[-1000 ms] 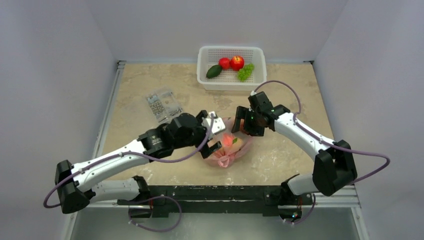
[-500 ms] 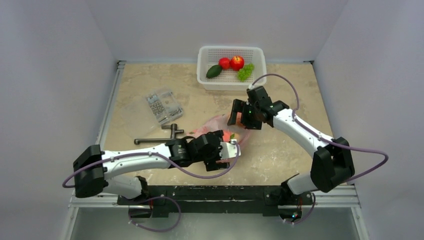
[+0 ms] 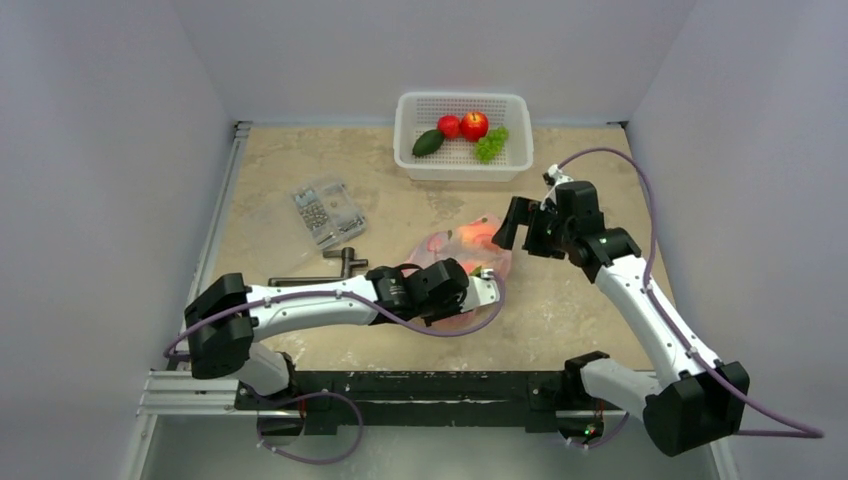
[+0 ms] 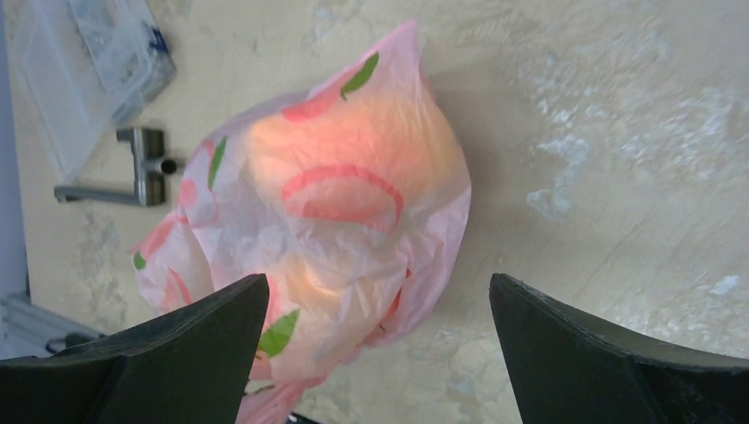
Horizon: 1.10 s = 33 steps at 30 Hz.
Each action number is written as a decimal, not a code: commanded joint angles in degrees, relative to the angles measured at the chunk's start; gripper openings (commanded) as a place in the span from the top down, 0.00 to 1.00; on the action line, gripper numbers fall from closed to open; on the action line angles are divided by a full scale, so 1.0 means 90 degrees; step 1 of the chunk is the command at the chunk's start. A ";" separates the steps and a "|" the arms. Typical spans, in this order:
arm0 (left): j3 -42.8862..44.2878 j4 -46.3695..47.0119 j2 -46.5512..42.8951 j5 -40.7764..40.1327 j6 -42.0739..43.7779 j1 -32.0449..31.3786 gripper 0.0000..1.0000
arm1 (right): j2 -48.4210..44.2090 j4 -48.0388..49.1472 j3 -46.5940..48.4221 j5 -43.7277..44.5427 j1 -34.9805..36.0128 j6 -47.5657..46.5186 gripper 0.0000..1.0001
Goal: Take the fake fruits out of the plastic bag
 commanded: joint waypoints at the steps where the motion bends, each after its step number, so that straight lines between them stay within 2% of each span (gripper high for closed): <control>1: -0.0008 0.0141 -0.0695 0.0326 0.0062 -0.0020 0.82 | -0.0052 0.0110 -0.0422 -0.1326 -0.0033 -0.0585 0.01; 2: -0.0042 0.0188 -0.0830 0.0375 0.0076 0.0002 0.93 | -0.0116 0.0159 -0.0474 -0.1477 -0.0032 -0.0665 0.01; 4: -0.0055 0.0253 -0.1060 0.0514 0.0032 0.0098 0.99 | -0.0285 0.0340 -0.0629 -0.1790 -0.0035 -0.0708 0.01; 10: -0.0209 0.0424 -0.1869 0.1232 -0.0023 0.0809 1.00 | -0.0399 0.0530 -0.0940 -0.2549 -0.0030 -0.1012 0.01; 15: -0.0143 0.0488 -0.2114 0.1924 -0.0369 0.1568 1.00 | -0.0687 0.0620 -0.0789 -0.2243 -0.0035 -0.0868 0.01; 19: -0.0110 0.0721 -0.2025 0.2952 -0.0857 0.2272 1.00 | -0.0405 0.0354 -0.0385 -0.2312 -0.0021 -0.0918 0.01; 25: 0.0329 0.0455 -0.1252 0.3831 -0.1543 0.3145 1.00 | -0.0098 0.0034 0.0313 -0.1642 0.0323 -0.1160 0.01; 30: 0.0474 0.0485 -0.0915 0.4255 -0.1907 0.3637 1.00 | 0.0290 -0.0305 0.1087 -0.0492 0.1605 -0.0939 0.01; 33: 0.0529 0.0431 -0.0825 0.4275 -0.1967 0.3775 1.00 | 0.0281 -0.0383 0.1302 -0.0217 0.1936 -0.0812 0.01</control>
